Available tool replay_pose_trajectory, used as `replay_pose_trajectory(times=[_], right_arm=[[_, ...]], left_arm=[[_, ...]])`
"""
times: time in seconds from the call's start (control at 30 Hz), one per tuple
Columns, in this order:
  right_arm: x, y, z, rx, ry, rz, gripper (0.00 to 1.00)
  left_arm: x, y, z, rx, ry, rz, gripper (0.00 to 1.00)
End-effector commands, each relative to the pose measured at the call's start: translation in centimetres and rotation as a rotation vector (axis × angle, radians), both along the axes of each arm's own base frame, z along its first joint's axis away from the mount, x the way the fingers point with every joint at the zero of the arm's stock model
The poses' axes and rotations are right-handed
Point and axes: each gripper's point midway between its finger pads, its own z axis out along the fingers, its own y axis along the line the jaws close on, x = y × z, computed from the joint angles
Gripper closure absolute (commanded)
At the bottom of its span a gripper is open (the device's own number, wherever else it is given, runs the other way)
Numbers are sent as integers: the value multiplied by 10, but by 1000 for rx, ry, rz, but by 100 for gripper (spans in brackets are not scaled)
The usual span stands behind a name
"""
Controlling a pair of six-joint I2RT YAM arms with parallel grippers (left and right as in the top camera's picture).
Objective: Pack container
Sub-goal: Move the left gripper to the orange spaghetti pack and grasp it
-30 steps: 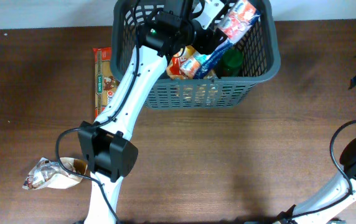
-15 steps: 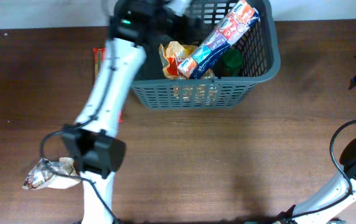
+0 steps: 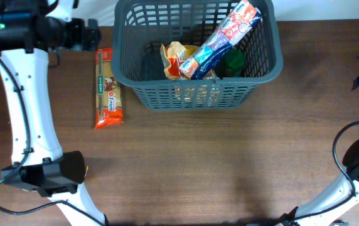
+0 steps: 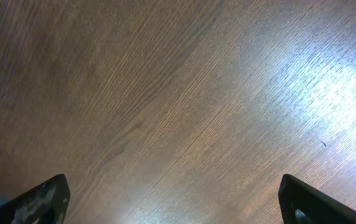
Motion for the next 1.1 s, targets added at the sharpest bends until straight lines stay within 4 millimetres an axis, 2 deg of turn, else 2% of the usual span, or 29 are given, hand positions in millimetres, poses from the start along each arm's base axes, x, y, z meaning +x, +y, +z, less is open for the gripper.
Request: replay_pose_trajectory(times=[0.0,0.13,0.33,0.43,0.53,0.83,1.07], right_arm=[[-2,0,3,-13,1,-8,1],[-2,0,3,-14,1,-8,1],[-2,0,3,-14,1,-8,1],[-2,0,3,-13,1,-8,1],[-2,0,3,-13,1,-8,1],[-2,0,3,-14,1,-8,1],[-2,0,3,-13,1,-8,1]], left_arm=[[-5,21,-11,-13,47,68,1],[-12,37,-38,-25,130,103,1],[-20,45,-109,-50,302,125,1],[-17,45,-143,-59,345,129,1],[-10,46,-167,-73,345,156,1],[10,24,-210,-29,355,112,1],[13,-2,-254,19,438,56,1]])
